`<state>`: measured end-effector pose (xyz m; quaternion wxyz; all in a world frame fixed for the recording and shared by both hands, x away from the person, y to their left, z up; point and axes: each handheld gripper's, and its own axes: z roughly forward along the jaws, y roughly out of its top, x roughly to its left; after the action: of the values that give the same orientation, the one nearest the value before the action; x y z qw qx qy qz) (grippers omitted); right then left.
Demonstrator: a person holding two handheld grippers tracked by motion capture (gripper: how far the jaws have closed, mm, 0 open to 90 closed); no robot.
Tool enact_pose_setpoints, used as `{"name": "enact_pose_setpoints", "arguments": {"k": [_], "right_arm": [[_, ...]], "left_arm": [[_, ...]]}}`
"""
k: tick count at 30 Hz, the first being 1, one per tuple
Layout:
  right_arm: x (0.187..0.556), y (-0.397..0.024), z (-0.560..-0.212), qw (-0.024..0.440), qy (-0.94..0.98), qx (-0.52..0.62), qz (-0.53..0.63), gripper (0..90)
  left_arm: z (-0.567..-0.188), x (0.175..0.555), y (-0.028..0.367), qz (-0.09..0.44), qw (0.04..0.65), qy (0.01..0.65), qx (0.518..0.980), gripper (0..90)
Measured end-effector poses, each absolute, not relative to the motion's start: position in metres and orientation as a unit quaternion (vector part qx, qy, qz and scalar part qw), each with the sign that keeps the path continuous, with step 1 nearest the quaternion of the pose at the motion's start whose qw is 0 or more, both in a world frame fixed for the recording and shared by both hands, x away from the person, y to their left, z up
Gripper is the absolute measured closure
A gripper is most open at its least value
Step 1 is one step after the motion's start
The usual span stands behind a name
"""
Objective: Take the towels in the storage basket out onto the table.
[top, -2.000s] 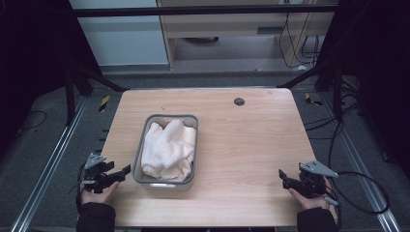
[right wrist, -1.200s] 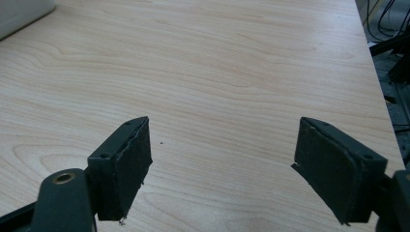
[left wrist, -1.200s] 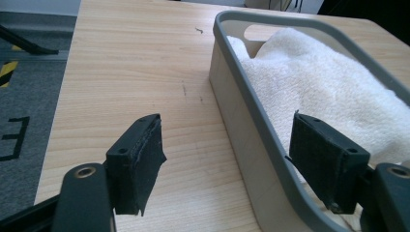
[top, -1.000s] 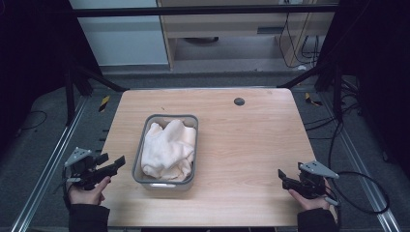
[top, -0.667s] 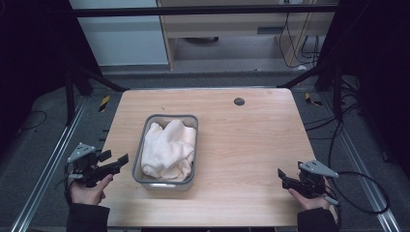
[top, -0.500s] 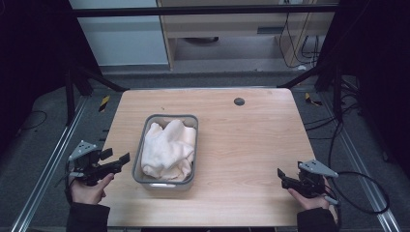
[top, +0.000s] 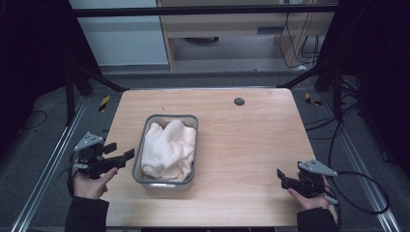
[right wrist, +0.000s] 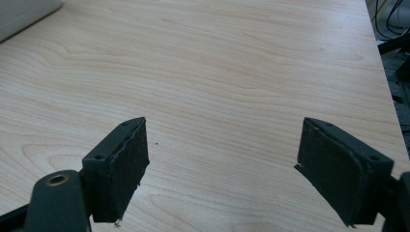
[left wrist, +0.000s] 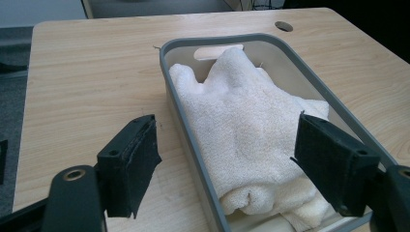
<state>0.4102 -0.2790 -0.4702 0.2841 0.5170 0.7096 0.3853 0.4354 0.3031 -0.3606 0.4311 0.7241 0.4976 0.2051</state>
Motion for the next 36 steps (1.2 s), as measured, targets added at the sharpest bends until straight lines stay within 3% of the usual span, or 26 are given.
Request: {"name": "enact_pose_setpoints", "arguments": {"k": [36], "right_arm": [[0.414, -0.281, -0.472, 0.271, 0.717, 0.517, 0.382, 15.2]], "left_arm": [[-0.349, 0.475, 0.236, 0.177, 0.352, 0.463, 0.794, 15.9]]}}
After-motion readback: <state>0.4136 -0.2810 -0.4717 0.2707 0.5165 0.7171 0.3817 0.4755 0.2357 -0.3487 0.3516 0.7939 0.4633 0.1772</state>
